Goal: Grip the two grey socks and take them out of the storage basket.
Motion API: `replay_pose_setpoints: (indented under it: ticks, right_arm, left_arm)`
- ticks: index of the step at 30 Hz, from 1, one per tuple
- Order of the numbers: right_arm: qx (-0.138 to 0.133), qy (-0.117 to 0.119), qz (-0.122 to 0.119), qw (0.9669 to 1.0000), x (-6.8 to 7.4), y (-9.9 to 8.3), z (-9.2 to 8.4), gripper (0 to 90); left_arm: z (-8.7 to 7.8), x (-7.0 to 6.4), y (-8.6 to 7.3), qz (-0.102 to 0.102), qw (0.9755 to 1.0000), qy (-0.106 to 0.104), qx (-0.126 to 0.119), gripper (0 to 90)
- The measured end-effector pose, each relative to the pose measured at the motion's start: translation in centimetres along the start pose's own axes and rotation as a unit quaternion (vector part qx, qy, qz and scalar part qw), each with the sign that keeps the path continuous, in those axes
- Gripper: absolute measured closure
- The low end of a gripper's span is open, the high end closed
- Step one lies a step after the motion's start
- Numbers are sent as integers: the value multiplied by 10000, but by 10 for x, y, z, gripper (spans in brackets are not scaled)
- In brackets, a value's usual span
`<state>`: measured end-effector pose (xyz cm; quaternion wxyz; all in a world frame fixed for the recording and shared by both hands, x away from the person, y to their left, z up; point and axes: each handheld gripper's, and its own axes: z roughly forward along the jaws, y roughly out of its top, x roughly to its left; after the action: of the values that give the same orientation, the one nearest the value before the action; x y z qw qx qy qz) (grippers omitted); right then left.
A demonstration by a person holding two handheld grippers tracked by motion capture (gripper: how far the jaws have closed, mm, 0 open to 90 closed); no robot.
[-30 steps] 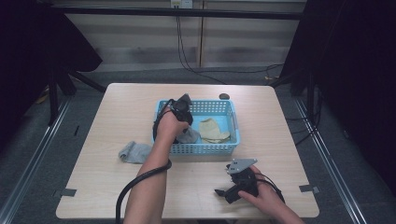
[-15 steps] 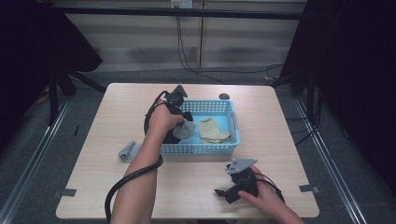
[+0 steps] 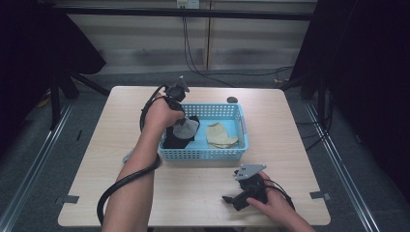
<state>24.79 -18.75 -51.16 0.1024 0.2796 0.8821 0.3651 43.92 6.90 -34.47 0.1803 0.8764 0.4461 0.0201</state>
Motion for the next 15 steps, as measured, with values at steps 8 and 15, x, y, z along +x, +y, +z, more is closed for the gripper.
replay_pose_setpoints:
  ticks: [8, 15]
  right_arm:
    - [19, 19, 11, 10000, 0, 0, 0, 0]
    - [20, 19, 12, 10000, 0, 0, 0, 0]
  left_arm:
    - [-15, 3, -2, -4, 9998, -60, 204, 857]
    - [-31, 11, -9, -77, 9999, -39, 113, 858]
